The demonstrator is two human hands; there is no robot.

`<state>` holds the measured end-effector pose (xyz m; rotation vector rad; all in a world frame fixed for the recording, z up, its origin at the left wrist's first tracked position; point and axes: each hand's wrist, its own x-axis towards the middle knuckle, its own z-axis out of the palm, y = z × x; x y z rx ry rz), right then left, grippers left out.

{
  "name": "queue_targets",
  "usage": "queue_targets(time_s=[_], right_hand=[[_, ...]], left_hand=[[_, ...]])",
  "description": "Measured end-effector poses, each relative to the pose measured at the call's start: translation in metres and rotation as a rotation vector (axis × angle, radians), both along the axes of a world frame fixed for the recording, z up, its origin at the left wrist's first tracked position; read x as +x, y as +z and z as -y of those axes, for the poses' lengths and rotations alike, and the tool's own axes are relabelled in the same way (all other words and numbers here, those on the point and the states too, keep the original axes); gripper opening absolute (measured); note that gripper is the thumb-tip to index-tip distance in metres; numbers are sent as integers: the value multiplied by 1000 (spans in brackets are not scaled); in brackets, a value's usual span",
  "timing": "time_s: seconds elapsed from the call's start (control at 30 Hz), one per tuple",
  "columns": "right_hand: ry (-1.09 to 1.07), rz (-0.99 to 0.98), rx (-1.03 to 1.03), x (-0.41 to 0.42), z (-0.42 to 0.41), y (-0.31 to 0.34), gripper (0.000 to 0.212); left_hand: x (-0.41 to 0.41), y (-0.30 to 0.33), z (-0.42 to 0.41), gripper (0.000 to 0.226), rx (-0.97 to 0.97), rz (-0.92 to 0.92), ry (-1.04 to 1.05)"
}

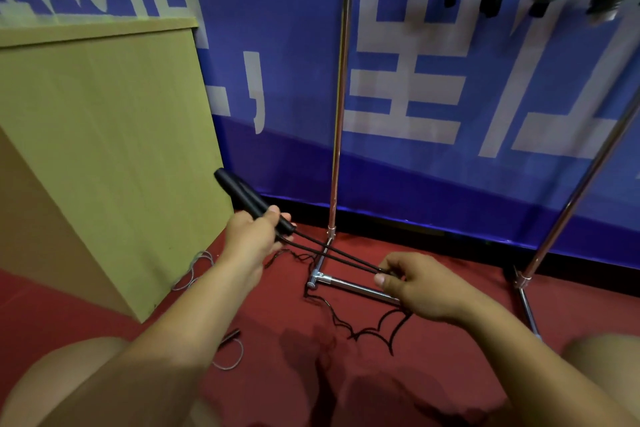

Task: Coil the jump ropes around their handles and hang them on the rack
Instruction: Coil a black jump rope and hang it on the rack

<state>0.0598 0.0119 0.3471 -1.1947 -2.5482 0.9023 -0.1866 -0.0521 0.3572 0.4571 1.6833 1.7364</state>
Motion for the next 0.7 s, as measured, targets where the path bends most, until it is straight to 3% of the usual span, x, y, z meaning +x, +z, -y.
queue_targets(time_s=[0.23,0.37,0.47,0.57,0.7], right_hand=[[-96,86,112,12,-9,-7,13],[-179,149,246,18,-14,-5,17],[-272,-210,-5,23,-14,2,24],[-265,-598,-363,26,-7,14,30],[-331,-871,-657,36,-6,31,31]], left_hand=[[-9,19,5,9,91,242,81],[-20,29,1,14,127,208,177],[-17,30,0,17,44,-39,120],[5,22,4,14,-46,-349,-133],[35,17,18,13,-164,-459,-541]])
